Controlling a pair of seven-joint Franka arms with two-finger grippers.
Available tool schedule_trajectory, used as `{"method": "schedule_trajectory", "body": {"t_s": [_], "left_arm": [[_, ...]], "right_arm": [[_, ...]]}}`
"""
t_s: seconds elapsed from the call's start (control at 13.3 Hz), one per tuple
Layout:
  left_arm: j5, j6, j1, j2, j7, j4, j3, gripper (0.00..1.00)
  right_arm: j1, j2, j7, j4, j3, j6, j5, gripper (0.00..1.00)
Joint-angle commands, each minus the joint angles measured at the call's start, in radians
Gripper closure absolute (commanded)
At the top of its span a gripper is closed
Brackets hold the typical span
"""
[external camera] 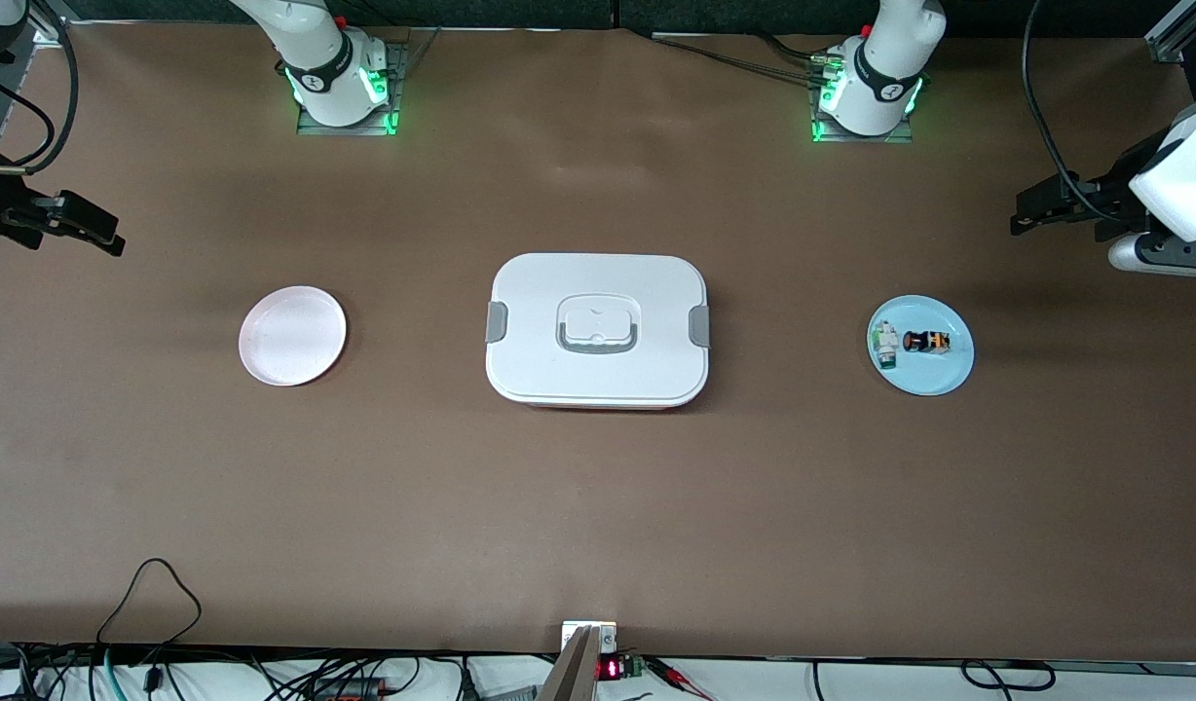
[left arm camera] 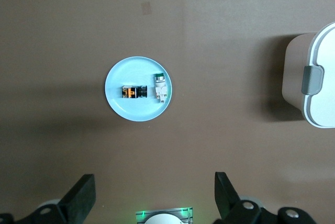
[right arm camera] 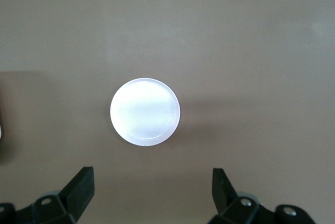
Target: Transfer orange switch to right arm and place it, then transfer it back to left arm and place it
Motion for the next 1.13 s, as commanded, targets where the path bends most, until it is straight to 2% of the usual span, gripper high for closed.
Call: {"method": "schedule_trajectory", "body": {"t_s": [0.0,0.15,0.3,1.05], "left_arm": [[0.040,0.018,0.005,-0.027,0.028,-0.021,-0.006,0.00],[0.042,0.018,0.031,-0.025,0.059,-0.015,-0.033,0.00],[0.045,0.024,0.115,-0.025,0.056,-0.015,-0.109,0.00],[0.036,0.024,0.148,-0.016,0.044,-0.012,-0.115,0.00]], "right_arm": [[0.007,0.006,-0.003,0.023,-0.001,-0.022,0.008,0.00],[0.009,0.006,-0.001,0.022,-0.001,-0.022,0.008,0.00],[0.013,0.006,0.000,0.023,-0.001,-0.022,0.008,0.00],[0.029,0.007,0.011,0.022,-0.001,-0.022,0.010,0.00]]}}
